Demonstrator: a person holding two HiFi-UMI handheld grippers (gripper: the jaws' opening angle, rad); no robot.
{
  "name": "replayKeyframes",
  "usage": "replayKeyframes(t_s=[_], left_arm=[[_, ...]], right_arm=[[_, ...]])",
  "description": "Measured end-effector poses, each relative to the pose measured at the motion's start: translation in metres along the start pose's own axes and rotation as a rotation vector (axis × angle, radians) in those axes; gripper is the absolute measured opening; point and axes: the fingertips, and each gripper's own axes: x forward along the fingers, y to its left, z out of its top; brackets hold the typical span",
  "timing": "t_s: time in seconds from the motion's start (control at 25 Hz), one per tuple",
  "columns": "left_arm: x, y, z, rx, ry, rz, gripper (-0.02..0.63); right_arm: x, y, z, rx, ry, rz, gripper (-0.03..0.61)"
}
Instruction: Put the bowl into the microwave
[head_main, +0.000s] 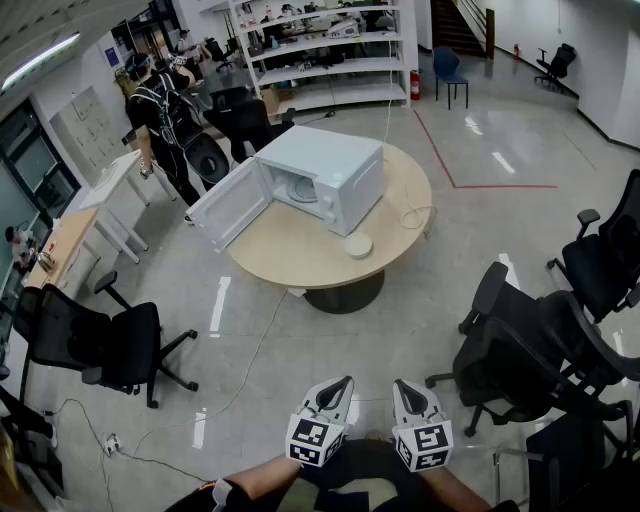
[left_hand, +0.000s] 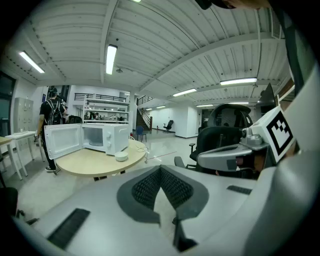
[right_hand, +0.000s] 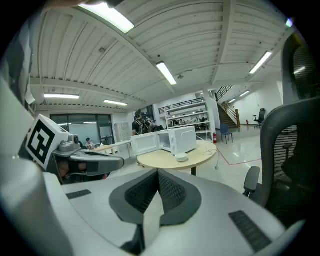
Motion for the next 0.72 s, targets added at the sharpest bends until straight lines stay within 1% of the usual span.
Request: replayKeyframes(t_s=[0.2,0.44,0.72], left_arm=[[-0.007,0.019,0.002,-0.014,-0.009,-0.007,0.046],[-0.004,0.040,0.007,-0.027,-0.022,-0.047,0.046],[-0.001,0.074,0.022,-0.051,-0.039,-0.056,0.046]], right_arm=[[0.012,0.014,0.005,-0.005,0.010,-0.015,0.014],[0.029,0.025,0.012,-0.012,0.033,-0.054,0.015],[0.055,0.041,0.035,-0.012,0.033,-0.066,0.014]])
